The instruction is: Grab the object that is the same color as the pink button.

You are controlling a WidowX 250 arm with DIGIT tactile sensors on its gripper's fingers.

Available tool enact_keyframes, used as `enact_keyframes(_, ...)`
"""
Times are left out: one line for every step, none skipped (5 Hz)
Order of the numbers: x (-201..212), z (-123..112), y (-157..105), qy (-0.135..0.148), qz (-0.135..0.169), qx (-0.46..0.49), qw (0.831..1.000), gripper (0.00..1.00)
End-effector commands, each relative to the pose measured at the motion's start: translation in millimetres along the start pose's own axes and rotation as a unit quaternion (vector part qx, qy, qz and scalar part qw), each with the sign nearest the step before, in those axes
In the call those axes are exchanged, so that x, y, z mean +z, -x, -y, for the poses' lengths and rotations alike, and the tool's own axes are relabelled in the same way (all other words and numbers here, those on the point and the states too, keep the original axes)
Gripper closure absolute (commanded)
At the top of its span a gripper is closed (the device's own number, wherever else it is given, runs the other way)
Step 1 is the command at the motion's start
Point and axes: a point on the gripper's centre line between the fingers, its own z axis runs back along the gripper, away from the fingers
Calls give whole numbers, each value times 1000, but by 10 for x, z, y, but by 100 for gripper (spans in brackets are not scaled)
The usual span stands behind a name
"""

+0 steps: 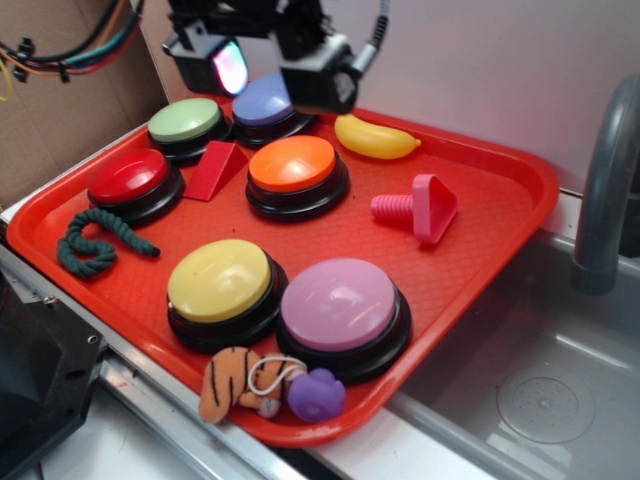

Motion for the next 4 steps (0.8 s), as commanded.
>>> enact_keyframes(-340, 332, -281, 2, 53, 58, 997, 0)
enact_keyframes(-591, 384, -450, 22, 49, 84, 995, 0)
enact_keyframes(-825, 421, -613, -7, 52, 94, 994, 0)
enact_keyframes(-990, 469, -707, -36, 54, 93, 994, 0)
